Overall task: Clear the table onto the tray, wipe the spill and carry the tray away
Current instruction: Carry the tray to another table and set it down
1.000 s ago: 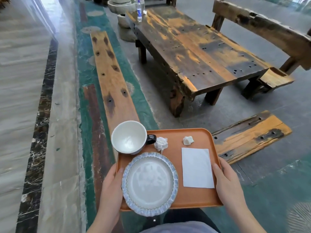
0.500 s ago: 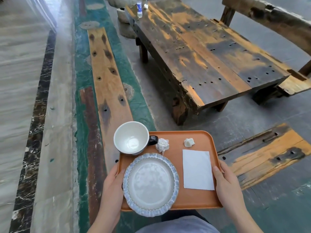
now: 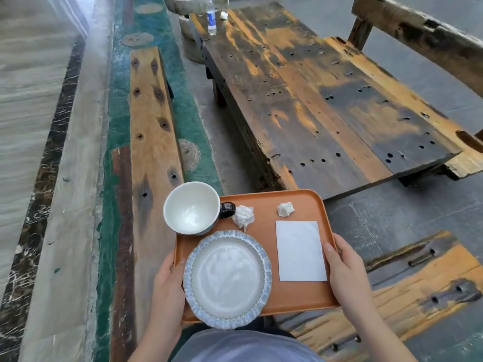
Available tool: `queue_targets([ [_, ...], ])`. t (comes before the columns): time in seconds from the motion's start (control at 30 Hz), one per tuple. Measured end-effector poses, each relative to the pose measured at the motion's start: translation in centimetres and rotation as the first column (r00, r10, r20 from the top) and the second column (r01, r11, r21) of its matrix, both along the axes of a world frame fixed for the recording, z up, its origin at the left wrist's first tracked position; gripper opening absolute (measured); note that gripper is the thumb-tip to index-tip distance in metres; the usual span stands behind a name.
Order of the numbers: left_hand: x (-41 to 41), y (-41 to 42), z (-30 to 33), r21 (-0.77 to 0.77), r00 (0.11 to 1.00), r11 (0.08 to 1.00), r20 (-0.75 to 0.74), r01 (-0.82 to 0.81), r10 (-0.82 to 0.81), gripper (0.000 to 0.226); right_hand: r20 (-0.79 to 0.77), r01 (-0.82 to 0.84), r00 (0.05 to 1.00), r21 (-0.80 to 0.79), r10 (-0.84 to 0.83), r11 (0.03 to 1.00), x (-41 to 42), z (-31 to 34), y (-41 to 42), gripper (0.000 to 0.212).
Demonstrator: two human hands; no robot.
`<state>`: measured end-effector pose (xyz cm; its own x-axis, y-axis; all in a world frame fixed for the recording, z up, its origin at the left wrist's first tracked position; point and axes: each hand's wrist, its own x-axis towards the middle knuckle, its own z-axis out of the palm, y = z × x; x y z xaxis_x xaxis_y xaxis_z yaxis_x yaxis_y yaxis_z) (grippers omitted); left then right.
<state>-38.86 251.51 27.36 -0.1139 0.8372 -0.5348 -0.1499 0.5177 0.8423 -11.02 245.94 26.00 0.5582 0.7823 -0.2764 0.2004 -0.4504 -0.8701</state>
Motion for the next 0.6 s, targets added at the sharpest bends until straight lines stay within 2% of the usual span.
queue_targets([
  [0.3,2.9,8.6,-0.7,-0.020,0.999,0.999,-0.036,0.035,-0.035,0.025,-0.037,0.031,0.999,-0.030,-0.032,0.999,2.8,-1.0,7.4,0.025],
  [0.6,2.3,22.1,-0.8,-0.012,0.994,0.995,-0.041,0.103,-0.103,0.026,0.002,0.085,0.996,-0.081,-0.085,0.993,1.7,-1.3,20.4,0.018],
])
